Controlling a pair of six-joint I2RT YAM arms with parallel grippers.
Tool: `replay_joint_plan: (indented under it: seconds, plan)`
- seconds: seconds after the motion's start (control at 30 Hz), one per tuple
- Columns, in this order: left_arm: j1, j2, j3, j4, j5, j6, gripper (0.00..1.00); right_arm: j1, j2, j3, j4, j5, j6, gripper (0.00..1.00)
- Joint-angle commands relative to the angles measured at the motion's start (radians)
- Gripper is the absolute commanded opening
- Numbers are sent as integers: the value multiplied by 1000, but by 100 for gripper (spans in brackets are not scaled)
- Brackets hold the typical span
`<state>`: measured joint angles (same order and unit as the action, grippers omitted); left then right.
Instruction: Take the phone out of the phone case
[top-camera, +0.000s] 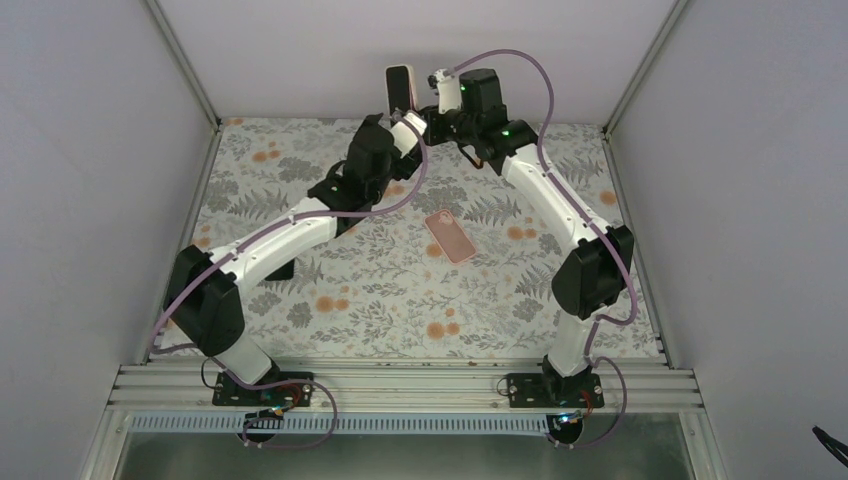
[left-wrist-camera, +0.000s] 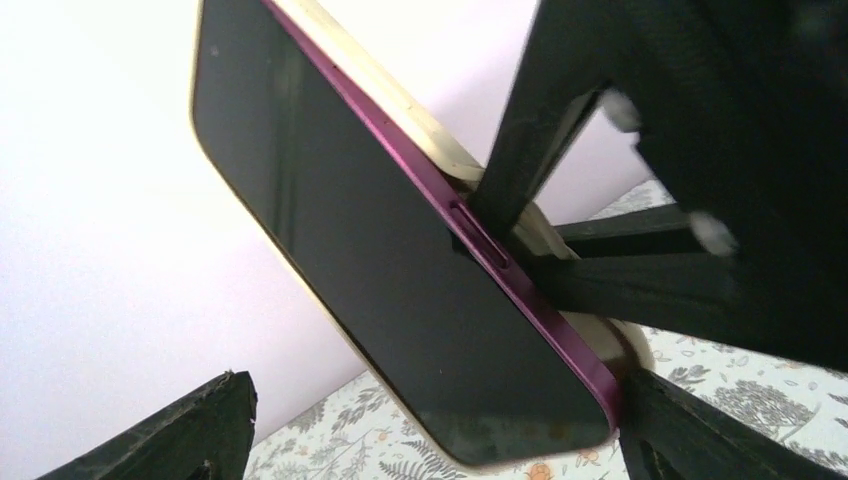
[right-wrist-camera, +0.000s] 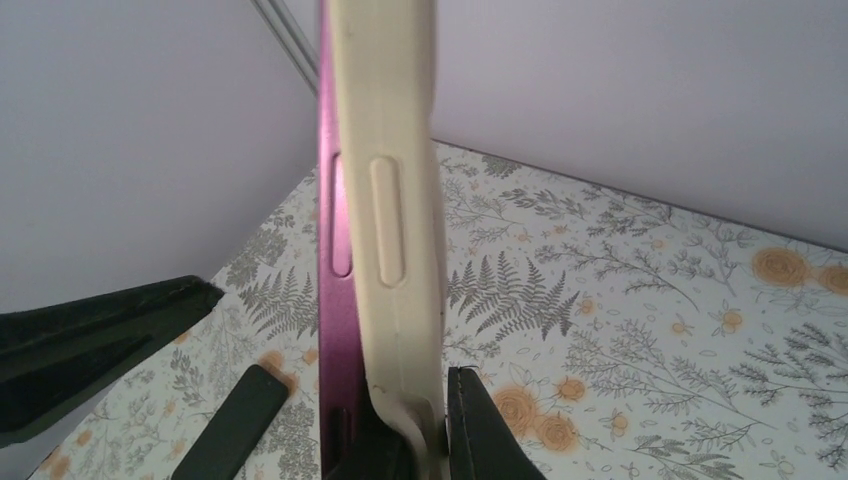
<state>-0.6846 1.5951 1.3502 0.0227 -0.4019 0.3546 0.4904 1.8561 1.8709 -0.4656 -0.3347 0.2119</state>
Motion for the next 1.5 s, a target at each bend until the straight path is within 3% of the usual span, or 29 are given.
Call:
replay_joint_plan:
  seconds: [0.0,0.07,0.13,0.17,0.3,0.37,0.57,0.67,0.93,1.07,1.3,1.47]
  plan:
    - [3,37,36,97,-201,-17,87,20,-60,1,24,-59,16,3]
    - [2,60,48,119,-297,-24,72,20,-65,2,24,-62,23,3]
    - [-1,80,46,159,-377,-11,65,20,-71,4,24,-75,34,3]
    - [-5,75,20,216,-415,26,64,20,-73,4,24,-84,41,3]
    - [-10,50,-142,739,-538,318,65,20,-84,-5,29,-146,59,3]
    - [8,57,-133,777,-552,334,65,19,-89,-12,31,-197,60,3]
    - [39,77,-96,727,-550,286,65,18,-83,-11,25,-319,56,3]
    - [39,91,-62,617,-523,195,61,19,-83,-9,25,-360,54,3]
    - [39,109,27,395,-387,16,24,20,-88,-13,20,-362,43,3]
    - [39,123,98,259,-283,-69,3,16,-79,-11,12,-283,32,3]
    - [53,78,102,124,-97,-67,2,-38,-75,-35,-20,-76,-29,3]
    - [93,-26,-8,62,-5,27,2,-135,-60,-57,-108,5,-117,3]
